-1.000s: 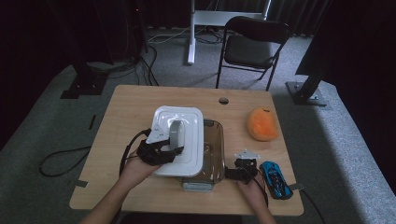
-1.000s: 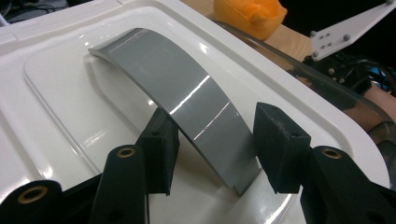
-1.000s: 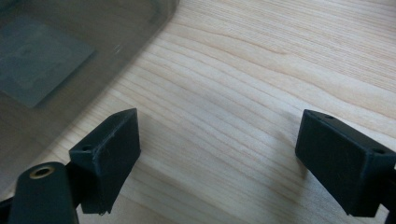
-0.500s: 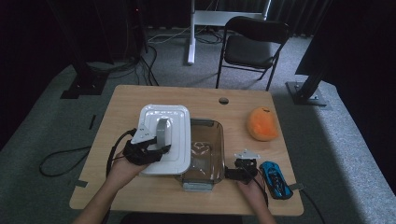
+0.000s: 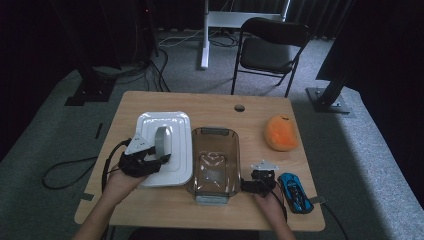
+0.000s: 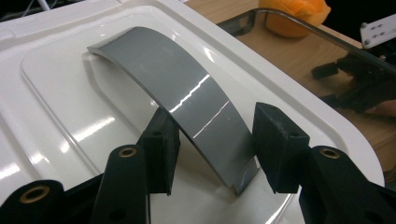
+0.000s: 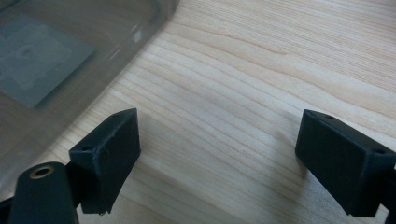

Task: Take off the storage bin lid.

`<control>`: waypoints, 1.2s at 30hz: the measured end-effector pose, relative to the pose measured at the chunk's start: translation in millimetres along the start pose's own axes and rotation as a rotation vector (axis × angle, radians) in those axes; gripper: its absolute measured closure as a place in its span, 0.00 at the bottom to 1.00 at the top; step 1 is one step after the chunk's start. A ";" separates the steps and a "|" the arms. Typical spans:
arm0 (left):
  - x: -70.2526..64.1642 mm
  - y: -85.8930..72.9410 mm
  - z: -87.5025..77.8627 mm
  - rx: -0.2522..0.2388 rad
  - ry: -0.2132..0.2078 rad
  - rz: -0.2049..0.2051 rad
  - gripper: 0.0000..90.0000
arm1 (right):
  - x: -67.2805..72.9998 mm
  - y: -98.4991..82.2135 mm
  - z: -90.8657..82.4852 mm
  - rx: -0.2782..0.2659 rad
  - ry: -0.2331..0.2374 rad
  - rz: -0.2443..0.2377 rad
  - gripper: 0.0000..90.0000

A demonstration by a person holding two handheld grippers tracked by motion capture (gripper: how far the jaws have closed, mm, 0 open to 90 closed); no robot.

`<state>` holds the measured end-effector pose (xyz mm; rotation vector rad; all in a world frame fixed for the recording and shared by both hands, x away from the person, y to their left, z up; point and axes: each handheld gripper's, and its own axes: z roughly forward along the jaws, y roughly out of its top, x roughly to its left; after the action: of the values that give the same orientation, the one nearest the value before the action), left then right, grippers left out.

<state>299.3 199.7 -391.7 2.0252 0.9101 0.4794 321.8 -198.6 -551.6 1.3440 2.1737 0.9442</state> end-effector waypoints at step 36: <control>34.0 -65.1 21.2 0.009 0.023 -0.057 0.61 | 0.0 0.0 0.1 0.000 0.000 -0.001 0.15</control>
<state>307.1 238.5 -457.2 2.0000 0.9834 0.4682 321.8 -198.6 -551.7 1.3431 2.1735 0.9439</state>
